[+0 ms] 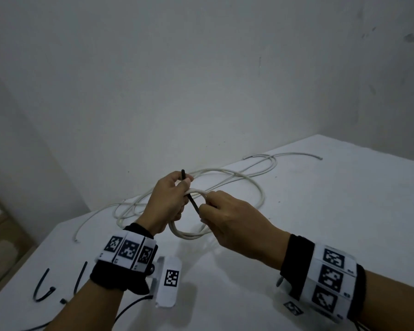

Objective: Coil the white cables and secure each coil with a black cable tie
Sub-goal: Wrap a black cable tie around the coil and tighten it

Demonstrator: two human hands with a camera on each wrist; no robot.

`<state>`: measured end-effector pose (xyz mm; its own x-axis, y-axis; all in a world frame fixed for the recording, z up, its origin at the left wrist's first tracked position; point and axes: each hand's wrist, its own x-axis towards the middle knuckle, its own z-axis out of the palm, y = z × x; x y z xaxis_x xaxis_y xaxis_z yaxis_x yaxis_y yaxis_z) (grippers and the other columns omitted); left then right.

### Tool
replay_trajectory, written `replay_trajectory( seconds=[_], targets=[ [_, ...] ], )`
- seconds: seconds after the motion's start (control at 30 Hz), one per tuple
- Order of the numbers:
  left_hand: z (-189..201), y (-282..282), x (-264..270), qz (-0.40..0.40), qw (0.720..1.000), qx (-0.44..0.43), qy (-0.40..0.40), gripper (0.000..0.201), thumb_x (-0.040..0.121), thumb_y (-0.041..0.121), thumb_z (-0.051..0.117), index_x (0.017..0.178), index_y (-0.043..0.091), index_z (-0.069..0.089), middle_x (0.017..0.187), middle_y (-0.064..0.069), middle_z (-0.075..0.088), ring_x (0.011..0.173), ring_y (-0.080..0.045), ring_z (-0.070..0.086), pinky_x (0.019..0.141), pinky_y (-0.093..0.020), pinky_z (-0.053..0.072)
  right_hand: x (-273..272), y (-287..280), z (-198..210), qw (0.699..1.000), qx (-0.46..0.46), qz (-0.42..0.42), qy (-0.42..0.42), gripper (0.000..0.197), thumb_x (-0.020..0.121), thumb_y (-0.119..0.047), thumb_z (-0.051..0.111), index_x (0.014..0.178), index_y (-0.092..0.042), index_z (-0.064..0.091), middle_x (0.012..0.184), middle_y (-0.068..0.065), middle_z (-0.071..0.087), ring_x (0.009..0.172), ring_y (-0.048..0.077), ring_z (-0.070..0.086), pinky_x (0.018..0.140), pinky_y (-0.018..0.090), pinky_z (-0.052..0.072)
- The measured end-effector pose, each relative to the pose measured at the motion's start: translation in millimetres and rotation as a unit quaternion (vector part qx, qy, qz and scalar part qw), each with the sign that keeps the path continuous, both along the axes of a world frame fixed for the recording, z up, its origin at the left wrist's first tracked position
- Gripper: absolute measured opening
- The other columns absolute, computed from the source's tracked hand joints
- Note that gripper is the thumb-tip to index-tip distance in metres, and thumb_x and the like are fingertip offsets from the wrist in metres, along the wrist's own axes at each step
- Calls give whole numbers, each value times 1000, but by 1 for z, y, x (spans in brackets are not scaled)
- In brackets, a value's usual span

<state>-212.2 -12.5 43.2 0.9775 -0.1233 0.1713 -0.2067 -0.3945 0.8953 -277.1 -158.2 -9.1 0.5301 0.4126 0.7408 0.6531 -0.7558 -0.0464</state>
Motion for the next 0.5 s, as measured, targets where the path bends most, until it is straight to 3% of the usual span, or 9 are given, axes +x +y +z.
replay_trajectory(
  seconds=[0.07, 0.17, 0.23, 0.3, 0.33, 0.4, 0.5],
  targets=[
    [-5, 3, -1, -23, 1000, 4, -21, 16, 98, 20, 46, 100, 13, 61, 48, 1, 35, 41, -12, 25, 42, -23, 21, -3, -5, 9, 994, 84, 39, 55, 6, 79, -5, 67, 81, -7, 61, 77, 6, 57, 63, 19, 51, 51, 26, 44],
    [-9, 1, -5, -50, 997, 15, -65, 16, 97, 19, 49, 100, 16, 65, 47, 4, 38, 39, -10, 27, 42, -23, 22, -1, -9, 25, 958, 258, 57, 114, 7, 82, -10, 68, 88, -11, 65, 78, -4, 58, 65, 5, 52, 63, 9, 41],
    [-10, -1, -6, -46, 992, 31, -109, 18, 96, 18, 50, 100, 19, 68, 49, 7, 45, 39, -7, 33, 40, -21, 27, 3, -9, 35, 890, 413, 72, 180, 19, 80, -8, 71, 94, -16, 60, 76, -6, 61, 65, 4, 57, 63, 11, 46],
    [-11, -4, -7, -35, 985, 55, -160, 18, 95, 17, 52, 99, 22, 69, 49, 10, 53, 42, -11, 38, 41, -20, 32, 7, -6, 43, 794, 543, 110, 249, 27, 78, -4, 71, 95, -17, 55, 78, 1, 63, 68, 9, 60, 65, 21, 51],
    [-12, -6, -8, -26, 980, 69, -186, 18, 95, 16, 53, 98, 22, 70, 50, 11, 58, 44, -14, 41, 42, -19, 34, 9, -4, 45, 763, 577, 124, 265, 27, 78, 0, 70, 93, -17, 56, 80, 3, 64, 70, 13, 61, 66, 24, 51],
    [-13, -8, -11, -9, 966, 96, -240, 20, 94, 12, 54, 99, 21, 71, 62, 16, 64, 50, -6, 54, 49, -11, 39, 13, -3, 48, 753, 586, 136, 268, 26, 77, 6, 67, 89, -15, 60, 80, 4, 66, 74, 16, 63, 68, 25, 51],
    [-15, -7, -13, 1, 951, 108, -290, 22, 94, 9, 54, 104, 17, 72, 74, 16, 67, 70, 8, 64, 64, -8, 48, 14, 0, 47, 794, 544, 111, 247, 23, 79, 3, 66, 97, -12, 69, 80, 0, 67, 75, 12, 65, 72, 25, 54]
  ],
)
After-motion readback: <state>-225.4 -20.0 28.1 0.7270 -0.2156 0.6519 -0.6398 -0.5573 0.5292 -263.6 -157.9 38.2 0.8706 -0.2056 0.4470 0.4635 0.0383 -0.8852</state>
